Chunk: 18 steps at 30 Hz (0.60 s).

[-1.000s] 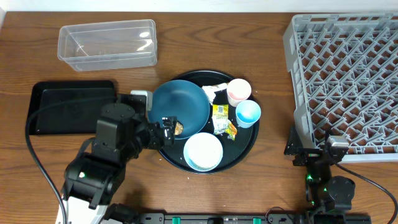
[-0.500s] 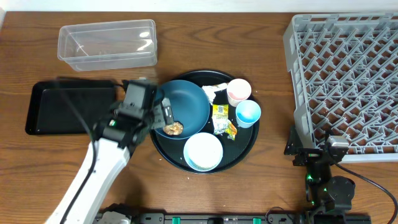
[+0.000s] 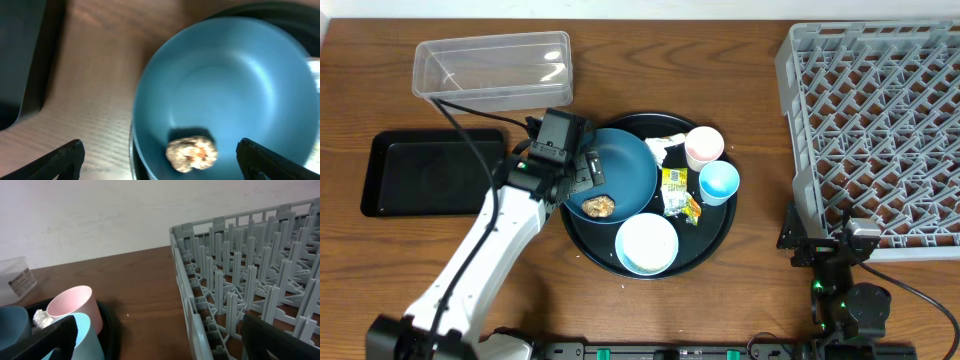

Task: Sort waste into correct bins and load items into the dishwasher rack
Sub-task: 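Reach the left gripper to the blue plate rim and grasp it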

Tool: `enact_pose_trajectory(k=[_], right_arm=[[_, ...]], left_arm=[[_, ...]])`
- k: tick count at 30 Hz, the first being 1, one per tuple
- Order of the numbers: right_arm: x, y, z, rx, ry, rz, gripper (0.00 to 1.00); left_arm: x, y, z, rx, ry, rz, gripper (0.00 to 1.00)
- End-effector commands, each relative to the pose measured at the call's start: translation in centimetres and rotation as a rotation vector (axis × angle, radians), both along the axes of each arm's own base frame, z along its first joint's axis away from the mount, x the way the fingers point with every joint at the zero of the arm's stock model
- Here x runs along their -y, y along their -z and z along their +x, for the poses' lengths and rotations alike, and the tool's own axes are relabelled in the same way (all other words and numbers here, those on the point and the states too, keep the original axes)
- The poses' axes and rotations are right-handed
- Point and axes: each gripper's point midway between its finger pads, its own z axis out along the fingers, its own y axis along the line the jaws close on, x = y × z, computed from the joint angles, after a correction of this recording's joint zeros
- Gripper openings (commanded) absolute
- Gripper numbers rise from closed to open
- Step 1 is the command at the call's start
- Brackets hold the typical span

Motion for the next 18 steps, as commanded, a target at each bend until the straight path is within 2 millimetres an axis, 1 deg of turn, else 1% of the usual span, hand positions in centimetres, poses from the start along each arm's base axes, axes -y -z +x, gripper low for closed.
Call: enact_pose_trajectory(k=[1,2,4,7,9,12,18], right_arm=[[-0.1,0.2,0.0,-0.005,-0.004,-0.015,0.99],[-0.1,0.2,0.0,-0.005,-0.003,-0.015,0.99],[-0.1,0.2,0.0,-0.005,-0.004,-0.015,0.99],[-0.1,0.2,0.0,-0.005,-0.004,-0.015,0.99],[-0.1,0.2,0.0,-0.005,-0.004,-0.015,0.99],[-0.1,0.2,0.0,-0.005,-0.004,-0.015,0.99],[-0.1,0.2,0.0,-0.005,-0.004,-0.015,0.99]], left_arm=[[-2.0,1.1,0.3,-0.044,-0.091,0.03,0.98],[-2.4,1.6,0.2,-0.061,-0.115,0.03,1.0],[-2.8,2.7,0.0,-0.109,-0.138,-0.005,0.96],[-1.8,4.1,0.0,-0.17,-0.083,-0.087,0.96],[-1.4,4.6,-0.1,-0.19,-0.069,-0.113,0.95],[-1.2,5.3,-0.1,-0.206,-0.066,-0.114,0.95],[-1.2,7.5,-0.8,-0.273,-0.068,-0.102,0.91]])
